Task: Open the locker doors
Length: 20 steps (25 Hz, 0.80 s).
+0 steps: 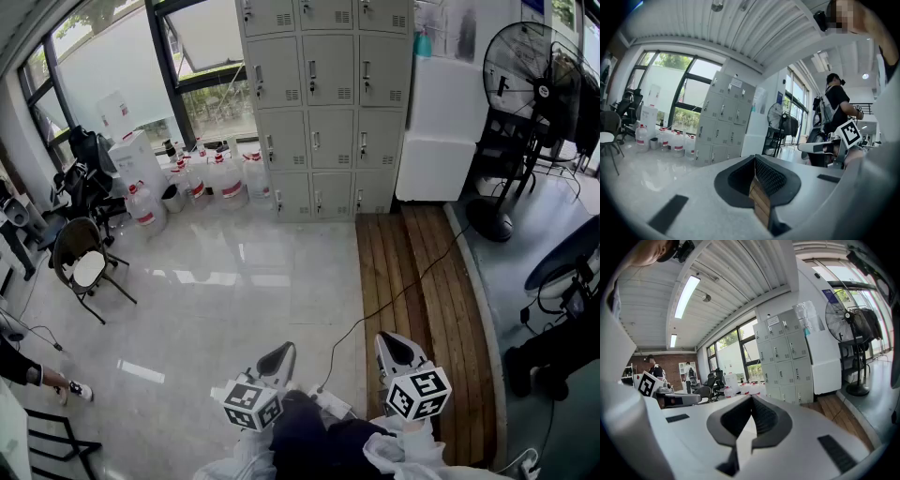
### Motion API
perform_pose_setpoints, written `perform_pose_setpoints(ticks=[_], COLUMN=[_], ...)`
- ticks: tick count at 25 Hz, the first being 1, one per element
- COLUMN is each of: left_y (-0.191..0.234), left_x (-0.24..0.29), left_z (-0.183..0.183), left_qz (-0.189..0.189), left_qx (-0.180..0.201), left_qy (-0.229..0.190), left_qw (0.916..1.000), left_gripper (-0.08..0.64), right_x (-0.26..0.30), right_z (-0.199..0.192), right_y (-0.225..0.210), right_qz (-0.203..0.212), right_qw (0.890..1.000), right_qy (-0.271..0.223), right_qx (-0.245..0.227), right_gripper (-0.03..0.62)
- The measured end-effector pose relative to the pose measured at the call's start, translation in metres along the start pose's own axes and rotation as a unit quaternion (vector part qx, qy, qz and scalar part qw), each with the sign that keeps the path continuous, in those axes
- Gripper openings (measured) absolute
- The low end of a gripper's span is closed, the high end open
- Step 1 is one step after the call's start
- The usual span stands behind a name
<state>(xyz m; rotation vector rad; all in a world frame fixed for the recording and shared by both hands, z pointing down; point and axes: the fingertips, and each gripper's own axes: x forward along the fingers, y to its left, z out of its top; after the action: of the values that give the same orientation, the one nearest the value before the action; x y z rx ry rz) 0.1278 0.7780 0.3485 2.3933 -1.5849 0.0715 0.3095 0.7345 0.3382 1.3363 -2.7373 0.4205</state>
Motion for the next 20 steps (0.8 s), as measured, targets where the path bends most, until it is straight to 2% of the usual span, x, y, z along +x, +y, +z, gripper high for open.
perform_pose_setpoints(ticks=[6,10,20], left_y=[-0.004,-0.012,-0.008], left_x=[0.007,0.007,0.015], left_z=[0.013,0.015,0.001], left_qz=[-0.003,-0.005,-0.003], left_qx=[0.012,0.014,-0.008], left_qy=[-0.008,-0.012,0.004], left_qw=[0.9999,0.9998,1.0000], left_gripper=[0.011,0.011,0.011], right_x=[0.003,-0.002,0.015], right_z=[0.010,0.013,0.006], right_y=[0.005,0.004,-0.006], right_qz=[0.010,0.017,0.018], right_qw=[1.000,1.000,1.000], right_qy=[-0.008,-0.016,0.000], right_qx=[-0.006,0.008,0.022], right_gripper=[0.000,0.000,0.000])
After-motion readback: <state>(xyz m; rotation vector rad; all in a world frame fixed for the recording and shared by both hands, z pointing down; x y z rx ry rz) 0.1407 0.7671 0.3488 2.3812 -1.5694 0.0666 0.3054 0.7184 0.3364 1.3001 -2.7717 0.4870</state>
